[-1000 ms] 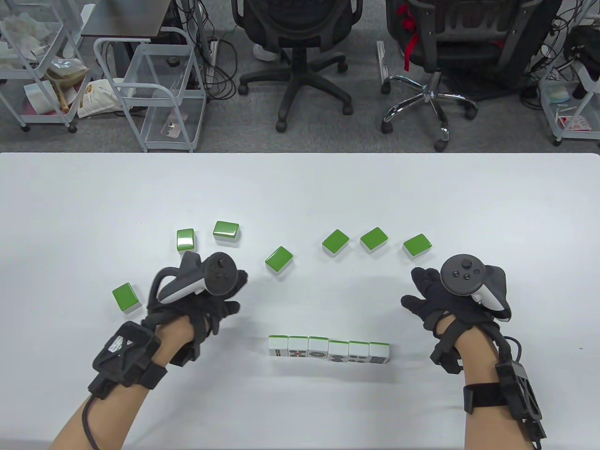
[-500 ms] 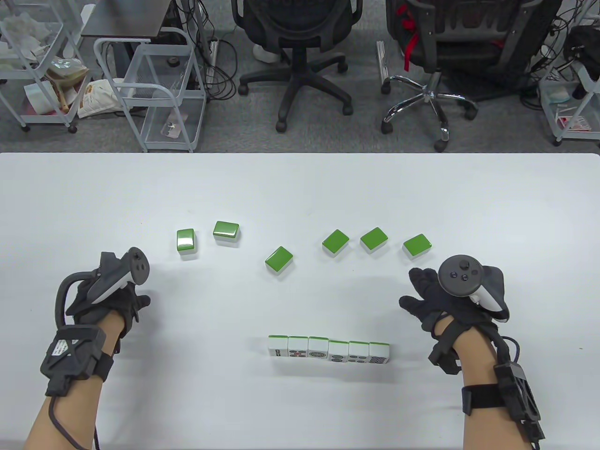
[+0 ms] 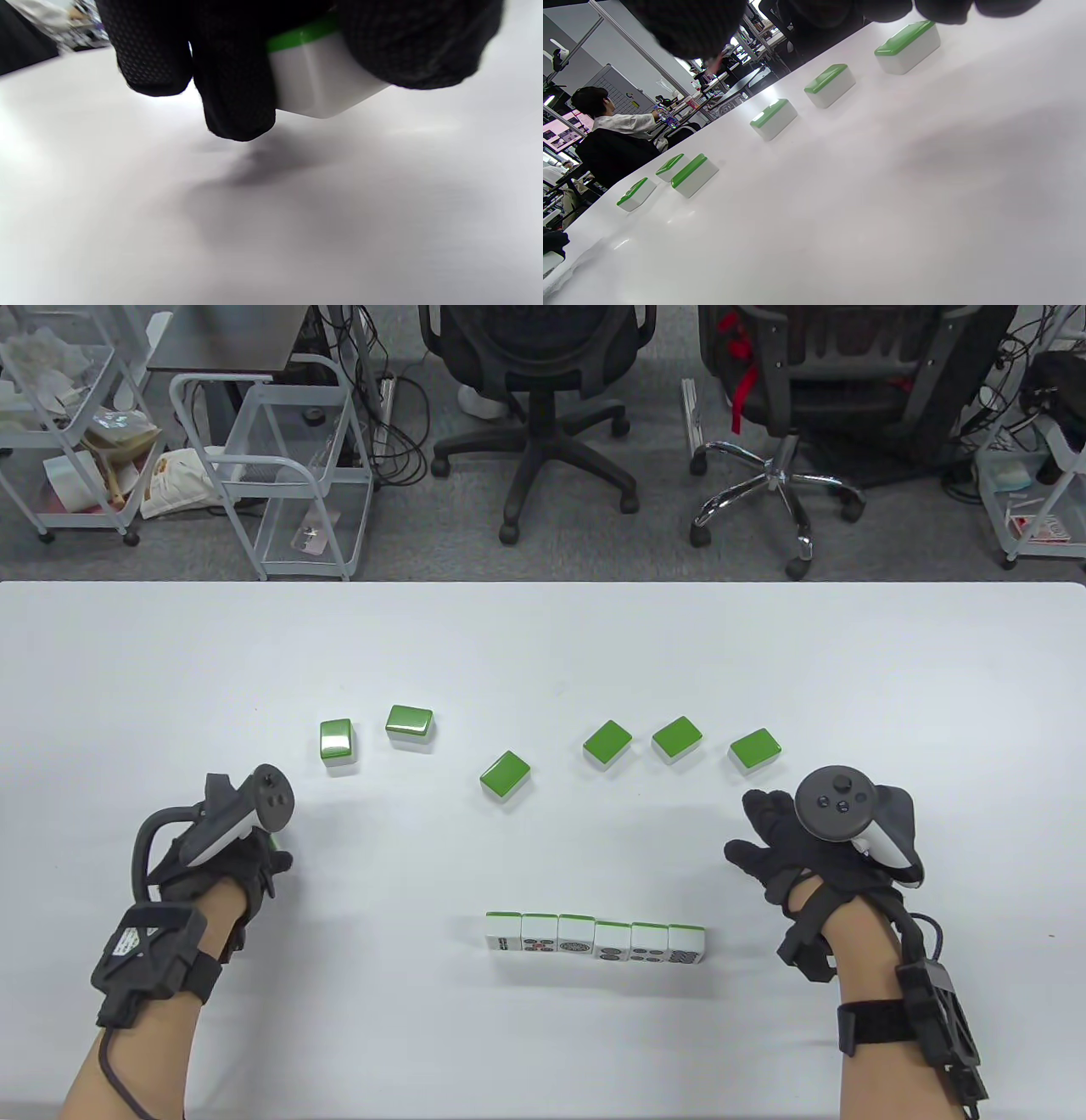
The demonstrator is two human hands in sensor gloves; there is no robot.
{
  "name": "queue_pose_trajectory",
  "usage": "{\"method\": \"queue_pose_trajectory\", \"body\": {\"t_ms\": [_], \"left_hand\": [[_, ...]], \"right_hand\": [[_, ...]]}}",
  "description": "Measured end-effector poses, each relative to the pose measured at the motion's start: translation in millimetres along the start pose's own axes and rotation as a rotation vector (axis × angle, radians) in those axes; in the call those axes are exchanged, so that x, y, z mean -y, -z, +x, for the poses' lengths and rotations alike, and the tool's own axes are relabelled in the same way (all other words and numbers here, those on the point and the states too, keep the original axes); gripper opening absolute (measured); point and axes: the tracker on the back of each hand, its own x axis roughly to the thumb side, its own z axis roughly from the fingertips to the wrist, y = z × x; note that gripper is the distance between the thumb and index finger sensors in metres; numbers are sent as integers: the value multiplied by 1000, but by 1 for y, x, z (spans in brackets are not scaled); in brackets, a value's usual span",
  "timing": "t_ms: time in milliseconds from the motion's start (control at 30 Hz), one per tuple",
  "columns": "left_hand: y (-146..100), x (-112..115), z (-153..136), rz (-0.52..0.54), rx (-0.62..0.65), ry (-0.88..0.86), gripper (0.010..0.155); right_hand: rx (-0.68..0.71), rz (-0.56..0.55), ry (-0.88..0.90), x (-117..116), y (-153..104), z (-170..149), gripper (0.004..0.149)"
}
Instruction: Stand mahjong tiles upright in a row
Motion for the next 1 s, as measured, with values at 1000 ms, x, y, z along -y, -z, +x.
{"method": "queue_pose_trajectory", "body": {"t_ms": [1000], "left_hand": [[-31, 23, 165, -268, 624, -113, 73]], "right_hand": [[3, 25, 17, 1, 0, -1, 79]]}}
